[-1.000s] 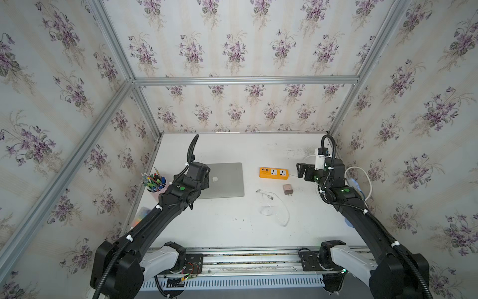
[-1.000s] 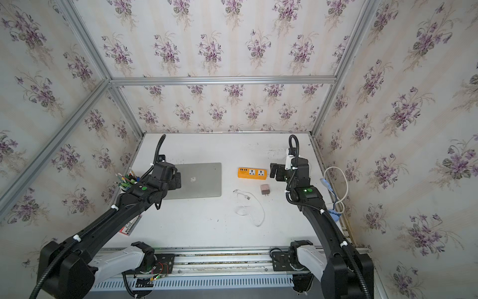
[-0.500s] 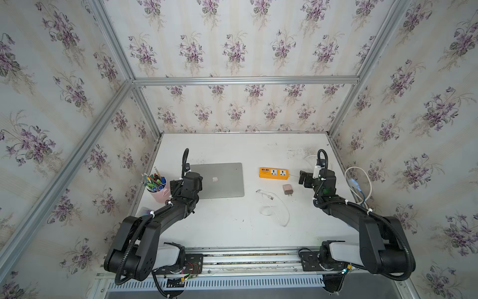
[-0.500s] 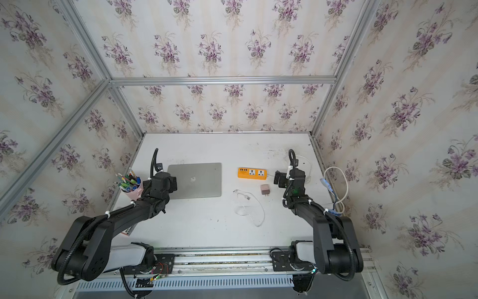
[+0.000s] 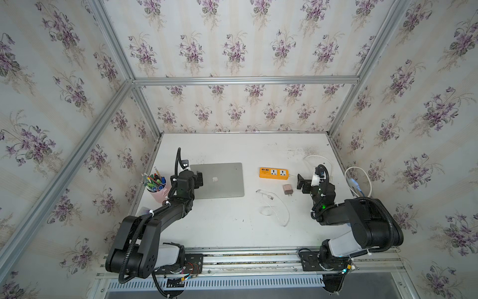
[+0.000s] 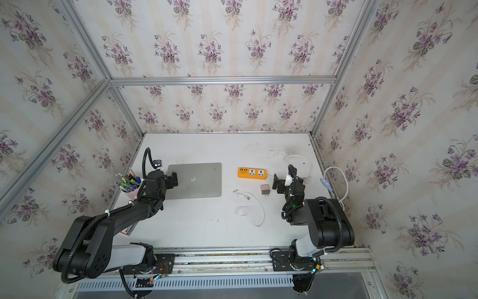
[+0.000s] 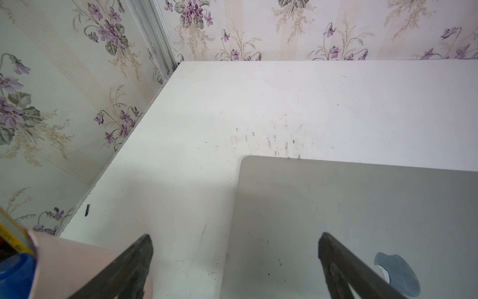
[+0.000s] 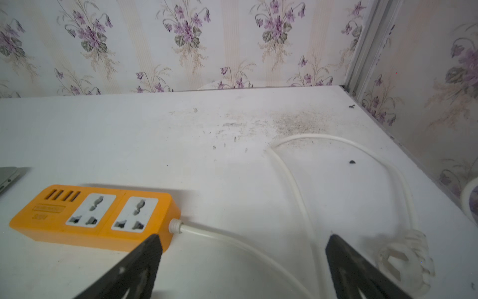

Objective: Unplug the laptop charger
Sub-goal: Reset both arms

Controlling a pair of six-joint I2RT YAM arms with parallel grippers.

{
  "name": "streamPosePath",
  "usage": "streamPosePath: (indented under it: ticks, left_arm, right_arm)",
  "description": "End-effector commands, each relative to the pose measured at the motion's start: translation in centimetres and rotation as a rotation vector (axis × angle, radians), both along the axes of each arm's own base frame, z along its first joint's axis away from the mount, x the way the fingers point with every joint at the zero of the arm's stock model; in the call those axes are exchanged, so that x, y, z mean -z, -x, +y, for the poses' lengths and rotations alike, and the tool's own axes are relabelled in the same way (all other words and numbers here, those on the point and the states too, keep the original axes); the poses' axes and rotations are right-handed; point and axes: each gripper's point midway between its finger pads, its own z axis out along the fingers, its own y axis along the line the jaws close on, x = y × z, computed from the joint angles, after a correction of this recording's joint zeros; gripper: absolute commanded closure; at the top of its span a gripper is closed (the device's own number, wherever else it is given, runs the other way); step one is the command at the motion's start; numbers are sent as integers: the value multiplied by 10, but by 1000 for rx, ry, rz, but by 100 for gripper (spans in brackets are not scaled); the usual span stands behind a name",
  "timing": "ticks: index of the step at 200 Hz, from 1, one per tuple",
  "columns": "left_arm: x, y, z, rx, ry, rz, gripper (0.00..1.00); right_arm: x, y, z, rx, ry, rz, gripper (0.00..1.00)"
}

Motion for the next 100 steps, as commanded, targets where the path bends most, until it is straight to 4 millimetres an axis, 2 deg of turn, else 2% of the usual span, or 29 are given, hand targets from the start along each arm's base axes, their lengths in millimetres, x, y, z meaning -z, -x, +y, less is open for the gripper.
streamPosePath:
  ticks: [1,5,8,24,44,100]
  left_arm:
    - [-6,-9,-8,61,3,-98,1]
    - [-8,-13,-12,84,3,-99,1]
    - [4,-14,-16,104,3,-54,1]
    - [17,-26,-25,154,-7,27,1]
    - [17,-25,-18,118,0,8,1]
    - [17,-24,-19,117,2,11,1]
  right_arm:
    - [-18,-7,-3,15,-9,-66,0]
    - [-19,-7,-3,14,-9,-76,0]
    - [-20,-7,-3,14,-9,-80,0]
    - [-19,-7,-4,17,-8,-70,0]
    - [-19,-7,-4,18,-8,-72,0]
    - [-19,-6,-4,17,-6,-73,0]
